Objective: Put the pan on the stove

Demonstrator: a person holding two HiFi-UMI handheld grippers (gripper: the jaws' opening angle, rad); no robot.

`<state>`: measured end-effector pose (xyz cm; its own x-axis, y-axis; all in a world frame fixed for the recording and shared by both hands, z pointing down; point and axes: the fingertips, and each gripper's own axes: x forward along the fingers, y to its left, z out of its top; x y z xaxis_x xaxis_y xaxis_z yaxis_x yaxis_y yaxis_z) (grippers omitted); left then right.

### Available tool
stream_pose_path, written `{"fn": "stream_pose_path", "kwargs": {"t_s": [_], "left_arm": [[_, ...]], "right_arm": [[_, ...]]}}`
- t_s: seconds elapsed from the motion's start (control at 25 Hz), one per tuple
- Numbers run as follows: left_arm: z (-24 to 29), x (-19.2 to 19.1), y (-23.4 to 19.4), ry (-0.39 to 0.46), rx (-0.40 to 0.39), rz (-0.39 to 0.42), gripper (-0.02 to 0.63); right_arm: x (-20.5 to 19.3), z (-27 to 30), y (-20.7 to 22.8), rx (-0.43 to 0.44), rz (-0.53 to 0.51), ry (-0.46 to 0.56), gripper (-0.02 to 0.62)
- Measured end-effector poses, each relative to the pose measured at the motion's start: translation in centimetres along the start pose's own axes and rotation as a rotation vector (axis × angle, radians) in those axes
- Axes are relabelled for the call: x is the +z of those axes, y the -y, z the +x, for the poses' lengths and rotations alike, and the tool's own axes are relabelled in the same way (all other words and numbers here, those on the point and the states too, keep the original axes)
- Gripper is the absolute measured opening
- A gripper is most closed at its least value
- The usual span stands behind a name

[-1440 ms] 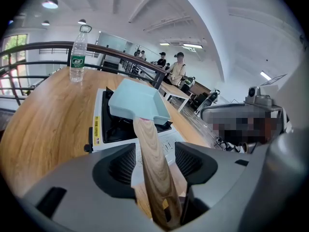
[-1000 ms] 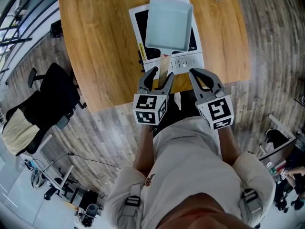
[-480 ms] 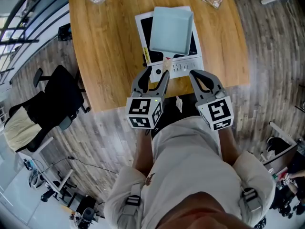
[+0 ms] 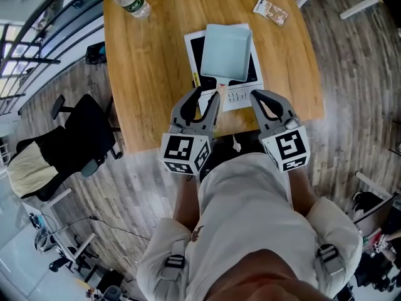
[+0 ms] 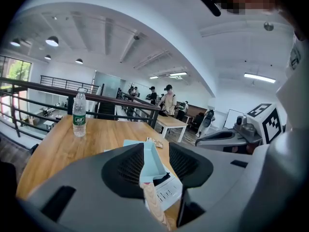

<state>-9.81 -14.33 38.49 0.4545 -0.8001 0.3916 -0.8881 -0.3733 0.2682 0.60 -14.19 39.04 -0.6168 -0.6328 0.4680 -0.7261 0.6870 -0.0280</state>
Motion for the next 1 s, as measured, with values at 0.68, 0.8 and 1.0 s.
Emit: {"fn": "stream_pose_path", "kwargs": {"t_s": [0.68,0.8,1.0], "left_arm": [[-3.5,3.8,0.9,0.129,0.034,0.060,0.020],[-3.7,3.5,1.1,0.132,0.039,0.078,0.020],[-3.9,3.4,0.9,0.128,0.046,0.094,0.020]], "right_arm": [[4.2,-3.0,-0.5,0.003,-0.035,0.103,0.020],[4.5,-3.2,-0.7,0.009,-0.041,0.140,0.020],[4.9,-3.1,-1.0,0.015,-0.047,0.151,0.020]]}}
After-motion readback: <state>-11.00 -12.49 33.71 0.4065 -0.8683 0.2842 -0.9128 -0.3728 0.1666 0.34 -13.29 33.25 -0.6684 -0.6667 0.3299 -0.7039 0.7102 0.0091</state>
